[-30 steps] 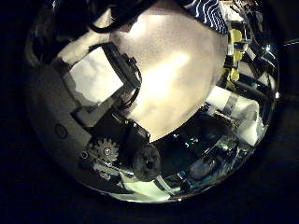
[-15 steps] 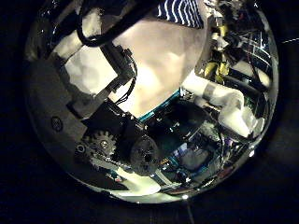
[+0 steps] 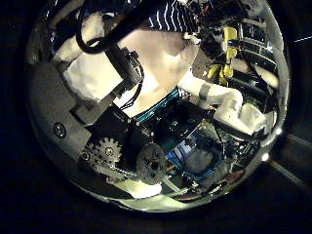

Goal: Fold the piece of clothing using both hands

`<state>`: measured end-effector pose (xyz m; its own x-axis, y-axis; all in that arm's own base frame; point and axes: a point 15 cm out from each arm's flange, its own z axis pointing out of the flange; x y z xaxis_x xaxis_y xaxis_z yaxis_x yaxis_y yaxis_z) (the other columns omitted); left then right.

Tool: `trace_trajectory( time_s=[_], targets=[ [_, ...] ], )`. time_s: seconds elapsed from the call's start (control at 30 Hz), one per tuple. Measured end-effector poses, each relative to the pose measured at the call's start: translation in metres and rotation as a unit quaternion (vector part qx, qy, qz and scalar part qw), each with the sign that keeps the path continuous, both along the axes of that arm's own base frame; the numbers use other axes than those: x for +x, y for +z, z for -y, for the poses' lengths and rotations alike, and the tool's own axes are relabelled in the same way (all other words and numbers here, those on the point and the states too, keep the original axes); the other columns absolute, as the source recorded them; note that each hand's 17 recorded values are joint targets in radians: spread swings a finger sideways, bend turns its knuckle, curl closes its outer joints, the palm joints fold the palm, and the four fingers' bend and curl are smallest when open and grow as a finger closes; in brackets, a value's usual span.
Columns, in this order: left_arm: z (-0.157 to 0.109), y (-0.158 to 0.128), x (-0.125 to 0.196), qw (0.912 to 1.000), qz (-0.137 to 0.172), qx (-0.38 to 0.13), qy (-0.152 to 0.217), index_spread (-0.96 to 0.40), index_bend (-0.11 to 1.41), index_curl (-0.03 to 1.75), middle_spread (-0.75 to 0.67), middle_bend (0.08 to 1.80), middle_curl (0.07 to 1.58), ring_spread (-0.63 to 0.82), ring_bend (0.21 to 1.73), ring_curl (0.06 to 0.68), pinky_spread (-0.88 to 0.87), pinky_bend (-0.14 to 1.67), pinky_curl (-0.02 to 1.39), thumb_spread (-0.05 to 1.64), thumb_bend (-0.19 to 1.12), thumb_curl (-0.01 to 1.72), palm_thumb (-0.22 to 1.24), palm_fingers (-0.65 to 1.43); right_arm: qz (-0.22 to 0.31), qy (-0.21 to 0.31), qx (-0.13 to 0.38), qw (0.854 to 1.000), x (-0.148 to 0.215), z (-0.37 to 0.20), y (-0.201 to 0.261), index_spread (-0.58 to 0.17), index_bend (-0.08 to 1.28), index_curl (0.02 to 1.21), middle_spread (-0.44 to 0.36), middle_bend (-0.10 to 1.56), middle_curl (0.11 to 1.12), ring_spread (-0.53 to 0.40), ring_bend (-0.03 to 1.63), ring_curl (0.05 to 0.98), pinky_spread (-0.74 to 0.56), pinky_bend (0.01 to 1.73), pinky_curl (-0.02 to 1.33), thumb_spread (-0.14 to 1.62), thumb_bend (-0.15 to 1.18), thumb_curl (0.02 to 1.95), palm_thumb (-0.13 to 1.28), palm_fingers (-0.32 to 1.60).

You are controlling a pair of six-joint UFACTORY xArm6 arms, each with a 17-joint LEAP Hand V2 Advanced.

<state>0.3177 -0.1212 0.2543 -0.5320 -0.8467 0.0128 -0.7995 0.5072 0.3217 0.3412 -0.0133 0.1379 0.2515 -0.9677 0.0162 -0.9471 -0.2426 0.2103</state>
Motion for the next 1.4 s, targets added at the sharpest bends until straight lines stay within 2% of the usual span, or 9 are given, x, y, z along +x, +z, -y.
trace_trajectory(
  time_s=[0.2,0.33,0.37,0.4,0.5,0.67,0.8,1.17,1.4],
  targets=[
    [-0.006,0.004,0.001,1.0000,0.002,0.000,0.004,-0.70,0.24,1.40,-0.61,0.92,0.96,-0.47,1.29,0.522,-0.67,0.98,0.77,1.07,-0.01,0.65,0.83,1.06,-0.003,0.009,-0.031,0.999,0.015,0.006,0.000,-0.317,0.16,0.37,-0.196,0.42,0.50,-0.297,0.93,0.408,-0.30,0.83,0.17,1.01,-0.01,0.39,0.67,0.72],
    [-0.006,0.009,0.002,1.0000,0.007,-0.001,0.004,-0.70,0.23,1.42,-0.61,0.92,0.96,-0.47,1.29,0.522,-0.68,0.97,0.78,1.07,-0.01,0.66,0.83,1.06,-0.006,0.009,-0.044,0.999,0.025,0.011,-0.004,-0.383,0.22,0.41,-0.293,0.55,0.57,-0.312,1.00,0.450,-0.43,0.97,0.23,1.00,0.00,0.42,0.77,1.04],
    [-0.007,0.011,0.002,1.0000,0.007,-0.002,0.006,-0.70,0.23,1.42,-0.61,0.92,0.97,-0.47,1.29,0.521,-0.68,0.97,0.78,1.07,-0.02,0.66,0.82,1.06,-0.004,0.008,-0.044,0.999,0.027,0.011,-0.003,-0.396,0.26,0.42,-0.294,0.54,0.57,-0.313,1.01,0.452,-0.43,0.97,0.23,1.00,0.00,0.43,0.78,1.09],
    [-0.008,0.012,0.001,0.9999,0.008,-0.003,0.006,-0.70,0.23,1.42,-0.61,0.91,0.97,-0.47,1.29,0.522,-0.68,0.96,0.79,1.07,-0.01,0.66,0.82,1.06,-0.002,0.008,-0.044,0.999,0.028,0.011,-0.003,-0.415,0.35,0.47,-0.305,0.65,0.62,-0.308,1.01,0.472,-0.43,1.00,0.26,1.00,0.00,0.44,0.83,1.21],
    [-0.011,0.017,0.000,0.9999,0.011,-0.004,0.008,-0.70,0.22,1.43,-0.62,0.91,0.97,-0.47,1.29,0.521,-0.68,0.96,0.79,1.07,-0.01,0.66,0.82,1.06,0.002,0.005,-0.043,0.999,0.029,0.010,-0.002,-0.432,0.50,0.55,-0.294,0.73,0.67,-0.299,1.05,0.508,-0.41,1.07,0.30,1.01,0.01,0.46,0.89,1.26],
    [-0.020,0.024,-0.002,0.9998,0.013,-0.010,0.012,-0.70,0.22,1.44,-0.62,0.90,0.97,-0.47,1.28,0.521,-0.69,0.95,0.80,1.07,-0.01,0.67,0.81,1.06,0.017,0.006,-0.041,0.999,0.032,0.013,0.012,-0.420,0.74,0.69,-0.260,0.93,0.77,-0.285,1.16,0.578,-0.35,1.20,0.38,1.11,0.04,0.50,0.97,1.20],
    [-0.024,0.027,-0.008,0.9998,0.011,-0.013,0.012,-0.70,0.21,1.45,-0.62,0.90,0.98,-0.47,1.28,0.521,-0.69,0.95,0.80,1.07,-0.01,0.67,0.81,1.07,0.030,0.002,-0.043,0.999,0.029,0.018,0.034,-0.406,0.84,0.78,-0.248,1.04,0.82,-0.277,1.24,0.638,-0.29,1.30,0.46,1.17,0.03,0.53,0.97,1.11],
    [-0.032,0.058,-0.033,0.9998,0.010,-0.019,-0.001,-0.70,0.20,1.46,-0.63,0.89,0.98,-0.47,1.28,0.521,-0.70,0.93,0.82,1.06,-0.01,0.68,0.80,1.07,0.063,-0.002,-0.041,0.997,-0.003,0.029,0.113,-0.380,0.91,0.89,-0.213,1.15,0.88,-0.269,1.32,0.726,-0.22,1.38,0.60,1.26,0.00,0.60,0.96,1.02],
    [-0.040,0.073,-0.037,0.9997,0.003,-0.024,0.002,-0.69,0.20,1.47,-0.63,0.88,0.99,-0.48,1.27,0.520,-0.70,0.93,0.82,1.06,-0.01,0.69,0.80,1.09,0.074,0.012,-0.034,0.997,-0.010,0.014,0.140,-0.373,0.93,0.93,-0.199,1.19,0.88,-0.266,1.34,0.751,-0.21,1.37,0.66,1.29,-0.01,0.63,0.95,0.99]
  ],
)
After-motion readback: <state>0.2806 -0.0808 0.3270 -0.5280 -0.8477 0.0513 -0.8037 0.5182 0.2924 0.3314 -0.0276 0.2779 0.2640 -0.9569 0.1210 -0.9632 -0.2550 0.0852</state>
